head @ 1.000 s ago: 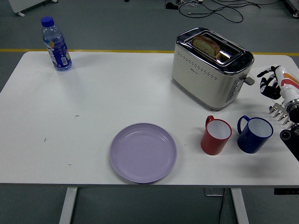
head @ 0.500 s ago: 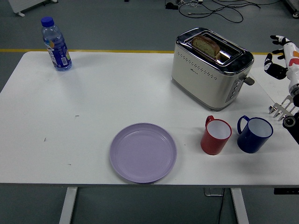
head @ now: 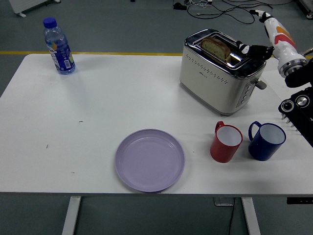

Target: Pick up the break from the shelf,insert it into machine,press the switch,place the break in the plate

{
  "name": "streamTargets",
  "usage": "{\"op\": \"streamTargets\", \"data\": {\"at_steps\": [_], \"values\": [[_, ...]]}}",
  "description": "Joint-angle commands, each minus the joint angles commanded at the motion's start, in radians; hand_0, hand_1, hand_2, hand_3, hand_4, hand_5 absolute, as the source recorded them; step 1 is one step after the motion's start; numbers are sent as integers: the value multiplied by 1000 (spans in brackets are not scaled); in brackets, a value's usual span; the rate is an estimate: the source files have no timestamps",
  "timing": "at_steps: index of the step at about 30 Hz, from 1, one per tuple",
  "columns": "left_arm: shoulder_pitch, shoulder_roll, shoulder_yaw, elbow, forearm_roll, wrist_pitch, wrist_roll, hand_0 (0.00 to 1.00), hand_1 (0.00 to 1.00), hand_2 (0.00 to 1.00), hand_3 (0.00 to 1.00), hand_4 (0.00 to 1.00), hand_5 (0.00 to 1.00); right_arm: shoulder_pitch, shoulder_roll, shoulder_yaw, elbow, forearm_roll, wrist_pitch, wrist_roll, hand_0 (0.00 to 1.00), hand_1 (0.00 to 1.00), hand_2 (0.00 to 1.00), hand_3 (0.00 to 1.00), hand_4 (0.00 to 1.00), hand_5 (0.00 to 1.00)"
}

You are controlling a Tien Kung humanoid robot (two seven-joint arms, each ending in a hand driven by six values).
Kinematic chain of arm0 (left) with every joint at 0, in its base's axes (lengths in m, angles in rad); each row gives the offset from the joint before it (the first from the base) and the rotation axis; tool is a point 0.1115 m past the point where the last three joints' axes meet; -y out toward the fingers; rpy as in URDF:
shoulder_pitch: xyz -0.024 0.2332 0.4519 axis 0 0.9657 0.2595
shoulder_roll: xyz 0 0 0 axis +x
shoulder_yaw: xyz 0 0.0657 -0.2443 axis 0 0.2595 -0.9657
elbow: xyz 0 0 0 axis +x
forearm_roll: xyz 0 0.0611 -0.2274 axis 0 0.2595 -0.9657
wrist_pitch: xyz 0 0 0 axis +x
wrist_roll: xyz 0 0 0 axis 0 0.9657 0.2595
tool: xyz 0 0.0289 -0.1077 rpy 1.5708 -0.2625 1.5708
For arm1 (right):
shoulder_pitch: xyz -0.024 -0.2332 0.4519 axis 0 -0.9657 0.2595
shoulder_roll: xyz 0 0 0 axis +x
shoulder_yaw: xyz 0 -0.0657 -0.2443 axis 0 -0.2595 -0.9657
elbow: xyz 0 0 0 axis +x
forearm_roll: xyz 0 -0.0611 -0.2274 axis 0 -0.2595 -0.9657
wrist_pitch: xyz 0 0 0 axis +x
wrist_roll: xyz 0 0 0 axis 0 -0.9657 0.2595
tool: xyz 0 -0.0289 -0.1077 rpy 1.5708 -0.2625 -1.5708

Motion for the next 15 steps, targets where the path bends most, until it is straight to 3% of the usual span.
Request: {"op": "streamTargets", "data": {"at_steps": [5,6,11,12,15], "values": [[-1,0,5,0,-3,1,1,667,677,711,814,526,998,60,31,-52,-38,16,29,-16,925,898,959,926,777,194],[-1,0,6,0,-4,1,1,669,676,709,813,525,998,67,36,-56,-44,18,32,-20,897,851,933,893,778,201],[0,0,12,0,-10,4,0,669,676,709,813,525,998,124,102,-76,-122,19,56,-55,897,851,933,893,778,201],[0,0,16,0,-12,4,0,670,674,708,813,525,998,135,114,-82,-143,15,61,-59,841,808,870,866,773,195],[-1,0,33,0,-25,5,0,670,674,708,813,525,998,162,138,-98,-190,-3,72,-69,841,808,870,866,773,195]]}}
